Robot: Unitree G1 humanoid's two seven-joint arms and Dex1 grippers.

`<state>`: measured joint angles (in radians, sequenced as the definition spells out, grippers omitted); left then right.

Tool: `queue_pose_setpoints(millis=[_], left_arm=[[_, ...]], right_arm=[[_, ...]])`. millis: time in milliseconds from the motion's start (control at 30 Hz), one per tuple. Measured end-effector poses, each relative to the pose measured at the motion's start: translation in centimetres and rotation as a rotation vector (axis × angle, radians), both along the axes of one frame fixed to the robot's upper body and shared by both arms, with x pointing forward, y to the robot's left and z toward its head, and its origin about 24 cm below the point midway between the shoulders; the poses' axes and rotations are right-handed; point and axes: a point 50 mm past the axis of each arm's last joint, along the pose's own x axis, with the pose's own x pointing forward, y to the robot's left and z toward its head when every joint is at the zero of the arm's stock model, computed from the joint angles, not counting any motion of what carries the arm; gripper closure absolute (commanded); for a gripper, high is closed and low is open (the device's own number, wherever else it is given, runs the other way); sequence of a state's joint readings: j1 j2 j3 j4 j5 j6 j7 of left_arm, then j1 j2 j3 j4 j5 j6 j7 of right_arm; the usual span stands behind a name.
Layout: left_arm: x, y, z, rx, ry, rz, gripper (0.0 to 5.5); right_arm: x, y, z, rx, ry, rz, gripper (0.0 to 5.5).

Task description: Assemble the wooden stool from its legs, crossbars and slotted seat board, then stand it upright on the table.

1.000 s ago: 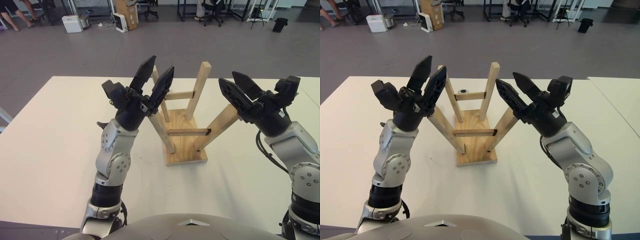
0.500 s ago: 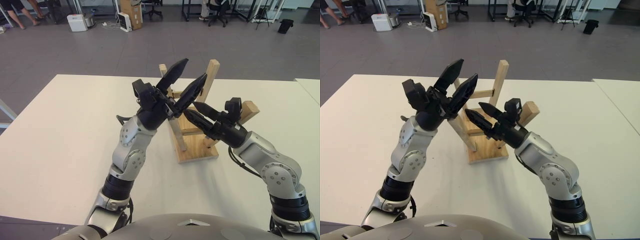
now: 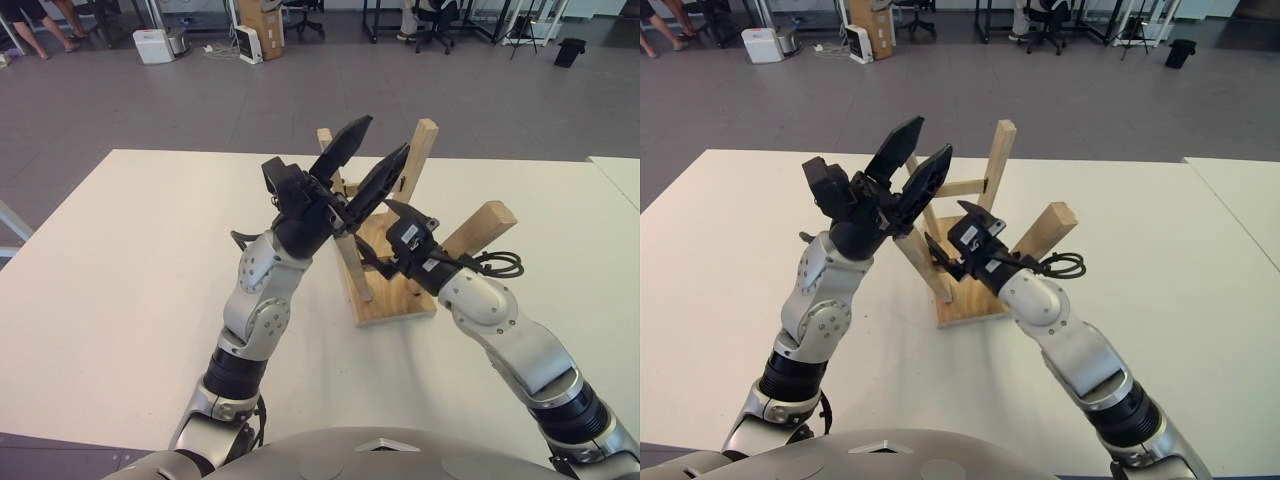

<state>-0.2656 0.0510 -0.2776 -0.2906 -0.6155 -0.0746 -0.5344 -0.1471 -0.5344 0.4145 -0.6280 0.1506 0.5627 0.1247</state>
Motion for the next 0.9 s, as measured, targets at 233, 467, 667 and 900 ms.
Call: queue_pose_setpoints(millis=[233,467,667,900], left_arm=[[0.0,0.0,0.0,-0.003,0.0,0.002,2.22],[0.2,0.1,0.1,-0.002,0.001,0.008,2.22],[0.3,0.2,0.0,-0.002,0.009,0.029,2.22],[0.2,0.1,0.0,0.018,-0.004,0.037,2.22]], right_arm=[[0.5,-0.2,0.6,0.064,0.054,0.016,1.61],[2.5,-4.3,10.4,0.507,0.004,0.068,1.61],[1.1,-8.6,9.8,0.512,0.146,0.006,1.61],[0.6,-10.0,7.8,0.565,0.178,-0.006,1.61]])
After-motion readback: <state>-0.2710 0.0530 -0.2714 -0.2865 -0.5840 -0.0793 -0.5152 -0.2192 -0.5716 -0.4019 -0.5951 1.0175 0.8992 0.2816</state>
